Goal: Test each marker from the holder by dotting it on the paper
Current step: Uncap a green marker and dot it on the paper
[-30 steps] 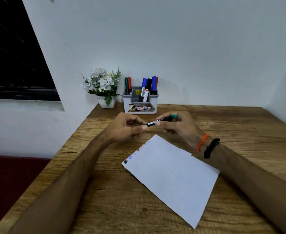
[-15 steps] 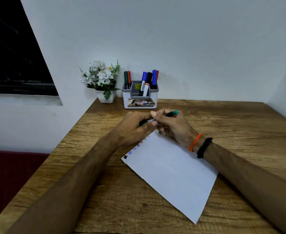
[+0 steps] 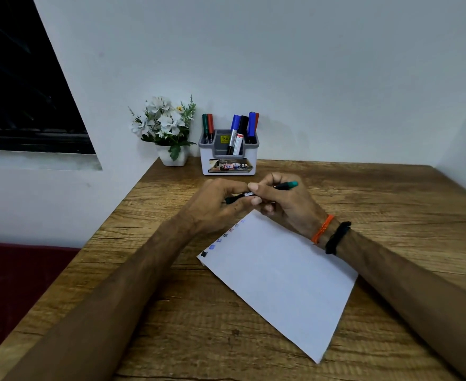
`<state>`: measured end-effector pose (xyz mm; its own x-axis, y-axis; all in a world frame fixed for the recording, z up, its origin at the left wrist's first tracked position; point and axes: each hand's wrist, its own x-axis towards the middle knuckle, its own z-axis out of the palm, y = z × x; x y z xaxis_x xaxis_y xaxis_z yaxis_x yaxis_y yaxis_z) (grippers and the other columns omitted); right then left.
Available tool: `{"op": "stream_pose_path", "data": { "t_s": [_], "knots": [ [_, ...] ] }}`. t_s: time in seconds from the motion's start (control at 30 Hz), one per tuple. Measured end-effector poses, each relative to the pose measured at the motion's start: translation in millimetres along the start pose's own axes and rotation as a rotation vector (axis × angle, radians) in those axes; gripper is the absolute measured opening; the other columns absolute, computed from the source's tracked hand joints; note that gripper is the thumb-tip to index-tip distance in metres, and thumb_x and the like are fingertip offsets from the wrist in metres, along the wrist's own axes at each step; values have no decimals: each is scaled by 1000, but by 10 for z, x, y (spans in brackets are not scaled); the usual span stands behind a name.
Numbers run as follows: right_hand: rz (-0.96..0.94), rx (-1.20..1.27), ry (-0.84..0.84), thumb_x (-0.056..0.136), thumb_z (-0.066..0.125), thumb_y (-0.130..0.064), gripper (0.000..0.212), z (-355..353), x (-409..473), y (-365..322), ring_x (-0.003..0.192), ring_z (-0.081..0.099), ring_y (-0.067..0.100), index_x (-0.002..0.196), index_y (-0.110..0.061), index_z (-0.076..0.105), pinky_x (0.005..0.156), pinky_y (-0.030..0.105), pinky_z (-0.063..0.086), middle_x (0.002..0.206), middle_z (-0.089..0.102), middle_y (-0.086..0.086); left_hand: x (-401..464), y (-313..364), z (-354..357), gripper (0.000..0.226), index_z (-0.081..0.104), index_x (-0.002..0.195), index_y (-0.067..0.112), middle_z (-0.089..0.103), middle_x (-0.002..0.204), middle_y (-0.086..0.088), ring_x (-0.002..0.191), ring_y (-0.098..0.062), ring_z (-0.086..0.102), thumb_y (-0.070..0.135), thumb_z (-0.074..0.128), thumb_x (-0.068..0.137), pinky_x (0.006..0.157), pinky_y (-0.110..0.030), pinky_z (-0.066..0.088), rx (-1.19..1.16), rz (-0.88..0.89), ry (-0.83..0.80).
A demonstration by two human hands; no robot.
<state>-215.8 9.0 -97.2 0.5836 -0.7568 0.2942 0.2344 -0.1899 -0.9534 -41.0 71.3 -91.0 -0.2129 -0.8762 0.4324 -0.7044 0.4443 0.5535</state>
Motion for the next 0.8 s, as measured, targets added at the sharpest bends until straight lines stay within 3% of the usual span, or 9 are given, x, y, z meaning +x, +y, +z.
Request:
{"op": "stream_pose_path", "data": {
  "t_s": [0.07,0.2,0.23,0.3,0.37,0.47,0.57,0.8],
  "knots": [
    [-54,-99,35,79,76,-22,18,7,-27,-23,44,46,11,69,-12,66,44,20,40,63,60,11,-7,-7,18,32,72,102,28,73,84,6,70,-13,64,53,55,90,62,-41,52,-23,-9,-3],
    [-105,-161,116,78,79,-14,20,-21,-38,-37,41,45,11,65,-16,64,41,21,38,53,54,2,-10,-19,-22,60,67,112,28,70,100,16,85,2,62,67,70,66,73,-28,51,-2,-129,-49],
    [-85,-154,139,81,77,-10,22,-42,-30,-38,40,45,11,66,-15,61,41,20,38,52,52,0,-10,-35,-39,66,66,116,28,69,97,18,79,5,60,65,74,63,71,-27,49,25,-169,-73],
    [-18,-98,159,83,73,-10,18,-82,-10,-45,40,47,12,71,-13,61,40,20,37,51,52,-3,-16,-68,-69,62,64,117,27,62,64,22,52,5,50,55,81,63,57,-22,39,49,-250,-106],
    [58,-40,144,80,65,-16,5,-121,-4,-58,42,51,14,82,-11,66,40,20,38,53,56,0,-15,-95,-97,58,64,114,28,48,46,19,44,3,44,50,83,63,53,-21,32,63,-300,-123],
    [150,-22,72,79,53,-19,30,-161,-12,-39,48,61,18,97,-7,72,43,20,43,63,67,11,-29,-123,-121,60,64,114,32,49,54,15,51,-1,47,53,83,61,59,-23,39,79,-305,-167],
    [238,27,6,78,47,-22,38,-150,-34,-31,55,68,18,98,-1,72,47,21,48,75,73,18,-35,-147,-125,61,64,115,33,50,56,7,50,-5,47,54,83,61,59,-22,39,82,-308,-218],
    [149,-223,73,89,67,-4,10,-80,-104,-14,48,60,13,81,-1,66,45,20,49,64,68,9,-22,-143,-105,56,67,109,34,50,57,12,49,-1,44,49,87,59,61,-20,42,69,-311,-225]
  ]
}}
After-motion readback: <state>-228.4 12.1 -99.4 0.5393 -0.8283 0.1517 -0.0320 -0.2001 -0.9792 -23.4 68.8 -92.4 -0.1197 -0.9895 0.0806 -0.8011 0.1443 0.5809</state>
